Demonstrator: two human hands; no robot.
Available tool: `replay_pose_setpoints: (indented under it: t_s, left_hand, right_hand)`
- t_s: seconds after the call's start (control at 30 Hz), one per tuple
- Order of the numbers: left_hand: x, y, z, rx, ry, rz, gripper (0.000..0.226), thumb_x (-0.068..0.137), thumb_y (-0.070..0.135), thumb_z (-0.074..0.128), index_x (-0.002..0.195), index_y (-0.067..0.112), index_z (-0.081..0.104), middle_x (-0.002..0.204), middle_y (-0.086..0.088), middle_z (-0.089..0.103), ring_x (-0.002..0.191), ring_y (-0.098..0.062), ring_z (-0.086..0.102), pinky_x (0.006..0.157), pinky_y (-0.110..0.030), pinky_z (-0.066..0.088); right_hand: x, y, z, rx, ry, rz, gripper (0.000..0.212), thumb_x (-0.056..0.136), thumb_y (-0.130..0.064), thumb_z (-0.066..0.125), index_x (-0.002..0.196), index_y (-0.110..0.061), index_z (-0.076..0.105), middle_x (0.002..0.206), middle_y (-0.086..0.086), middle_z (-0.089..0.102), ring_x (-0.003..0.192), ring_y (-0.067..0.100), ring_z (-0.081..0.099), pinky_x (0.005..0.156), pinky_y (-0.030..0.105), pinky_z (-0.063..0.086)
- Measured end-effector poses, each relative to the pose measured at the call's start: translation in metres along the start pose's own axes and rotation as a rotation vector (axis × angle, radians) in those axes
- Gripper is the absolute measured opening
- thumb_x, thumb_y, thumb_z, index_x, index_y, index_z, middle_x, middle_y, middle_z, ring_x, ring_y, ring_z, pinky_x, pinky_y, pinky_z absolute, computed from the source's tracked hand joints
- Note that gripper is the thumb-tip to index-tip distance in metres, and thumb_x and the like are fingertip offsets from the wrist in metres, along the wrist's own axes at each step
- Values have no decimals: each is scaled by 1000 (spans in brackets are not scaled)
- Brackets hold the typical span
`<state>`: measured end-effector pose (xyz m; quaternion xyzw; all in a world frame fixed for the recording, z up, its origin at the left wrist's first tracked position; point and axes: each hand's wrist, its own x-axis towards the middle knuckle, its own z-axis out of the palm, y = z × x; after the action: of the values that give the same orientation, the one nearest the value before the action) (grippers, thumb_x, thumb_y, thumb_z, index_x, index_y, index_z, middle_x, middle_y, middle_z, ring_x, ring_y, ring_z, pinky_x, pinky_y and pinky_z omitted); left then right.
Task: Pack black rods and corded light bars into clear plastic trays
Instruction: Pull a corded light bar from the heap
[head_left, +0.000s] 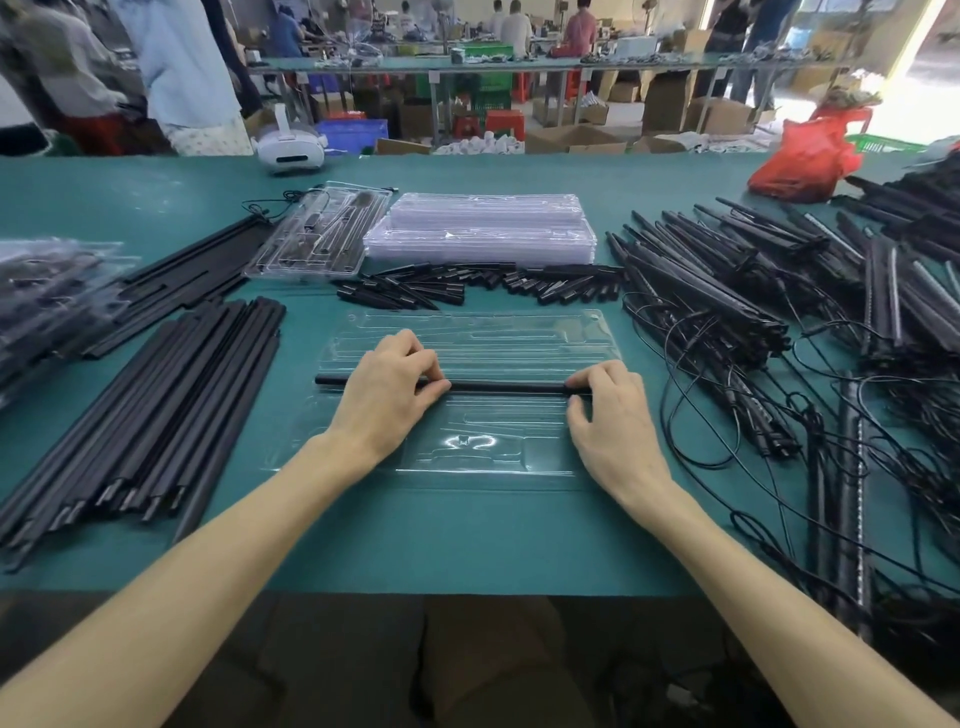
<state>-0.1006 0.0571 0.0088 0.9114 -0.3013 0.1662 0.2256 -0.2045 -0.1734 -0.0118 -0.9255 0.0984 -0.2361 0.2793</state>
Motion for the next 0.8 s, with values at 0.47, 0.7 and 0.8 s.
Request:
replay_pose_setpoints:
  t_s: [0.47,0.7,0.8]
  left_hand:
    - [-2,2,-1,27,-55,108,16,97,22,64,108,14,74,101,1,61,104,-18,52,94,-36,46]
    - [-6,1,0,69,-29,54,13,97,29,63,103,18,69,101,3,60,100,-16,51,89,-37,47]
    - [-5,2,1,67,-36,57,13,97,27,63,102,17,69,101,3,60,100,-17,51,90,-38,46]
  right_hand:
    - [-1,-2,-1,-59,-28,-51,29,102,-13,45,125,-13,63,122,-8,55,123,9,36,95,20,33]
    - [-3,-5,-2,-94,-49,-86,31,102,-14,44,128,-13,63,115,-9,55,116,12,43,95,27,43]
    - [-3,-6,-1,-91,-56,-73,32,103,-15,43,129,-12,61,117,-9,53,118,12,42,97,29,43]
